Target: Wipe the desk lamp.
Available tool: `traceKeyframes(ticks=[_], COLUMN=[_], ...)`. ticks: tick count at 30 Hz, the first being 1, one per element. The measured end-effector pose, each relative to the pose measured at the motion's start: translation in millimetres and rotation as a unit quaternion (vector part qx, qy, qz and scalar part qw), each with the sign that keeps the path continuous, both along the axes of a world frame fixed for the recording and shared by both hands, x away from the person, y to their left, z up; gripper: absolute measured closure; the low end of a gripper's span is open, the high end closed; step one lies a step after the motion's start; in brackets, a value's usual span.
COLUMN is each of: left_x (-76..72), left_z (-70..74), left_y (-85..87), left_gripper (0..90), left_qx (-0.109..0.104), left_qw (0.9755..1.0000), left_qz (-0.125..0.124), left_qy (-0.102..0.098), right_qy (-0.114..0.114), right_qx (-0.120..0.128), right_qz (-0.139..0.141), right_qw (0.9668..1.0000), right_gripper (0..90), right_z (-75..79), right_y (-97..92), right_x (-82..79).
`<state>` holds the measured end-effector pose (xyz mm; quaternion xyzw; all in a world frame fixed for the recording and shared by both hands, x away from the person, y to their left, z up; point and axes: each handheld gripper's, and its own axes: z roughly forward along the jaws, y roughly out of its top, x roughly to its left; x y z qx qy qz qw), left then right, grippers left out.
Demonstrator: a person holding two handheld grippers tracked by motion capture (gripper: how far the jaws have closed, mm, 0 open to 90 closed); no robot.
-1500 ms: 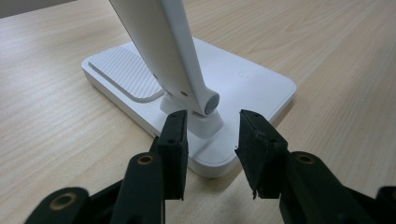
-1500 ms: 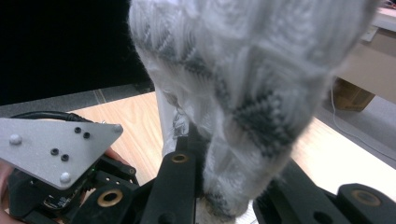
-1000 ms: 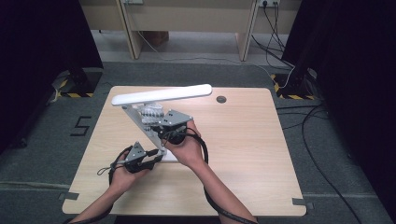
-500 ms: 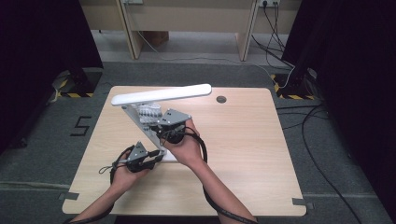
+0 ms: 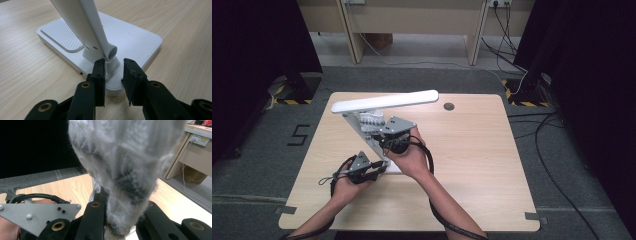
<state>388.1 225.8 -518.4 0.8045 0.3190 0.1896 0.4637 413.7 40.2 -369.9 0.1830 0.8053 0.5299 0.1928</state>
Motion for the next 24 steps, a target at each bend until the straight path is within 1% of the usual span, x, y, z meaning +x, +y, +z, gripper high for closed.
traceKeyframes(ticks=[1, 3, 5, 6, 7, 11, 15, 21, 24], left_x=[0.1, 0.1, 0.4, 0.5, 0.4, 0.5, 1.0, 0.9, 0.9], left_z=[0.4, 0.5, 0.4, 0.3, 0.3, 0.3, 1.0, 1.0, 1.1], left_y=[0.4, 0.7, 1.3, 1.5, 1.5, 1.5, 1.4, 1.3, 1.5], left_gripper=[71.4, 73.9, 77.2, 78.3, 79.3, 81.6, 82.8, 83.3, 83.4], left_qx=[0.001, 0.001, -0.001, -0.001, -0.003, -0.007, -0.007, -0.006, -0.004], left_qw=[1.0000, 1.0000, 1.0000, 1.0000, 1.0000, 0.9998, 0.9997, 0.9997, 0.9998], left_qz=[-0.002, -0.001, 0.002, 0.004, 0.007, 0.012, 0.015, 0.015, 0.014], left_qy=[0.004, 0.005, 0.006, 0.005, 0.006, 0.011, 0.017, 0.016, 0.015], right_qy=[0.000, 0.001, -0.002, 0.001, 0.000, 0.000, -0.002, 0.005, 0.001], right_qx=[0.000, 0.001, -0.002, -0.001, -0.002, -0.002, -0.002, 0.001, 0.004], right_qz=[-0.001, -0.001, 0.003, 0.002, 0.002, 0.003, 0.005, 0.005, 0.006], right_qw=[1.0000, 1.0000, 1.0000, 1.0000, 1.0000, 1.0000, 1.0000, 1.0000, 1.0000], right_gripper=[81.5, 81.6, 81.7, 81.7, 81.7, 81.8, 81.8, 81.8, 81.8], right_z=[0.2, 0.7, 1.2, 1.3, 1.4, 1.4, 1.4, 2.7, 4.0], right_y=[0.1, 0.3, 0.4, 0.6, 0.6, 0.5, 0.7, 2.9, 3.8], right_x=[0.0, -0.2, 0.8, 0.3, 0.6, 0.5, 1.7, 1.1, 1.4])
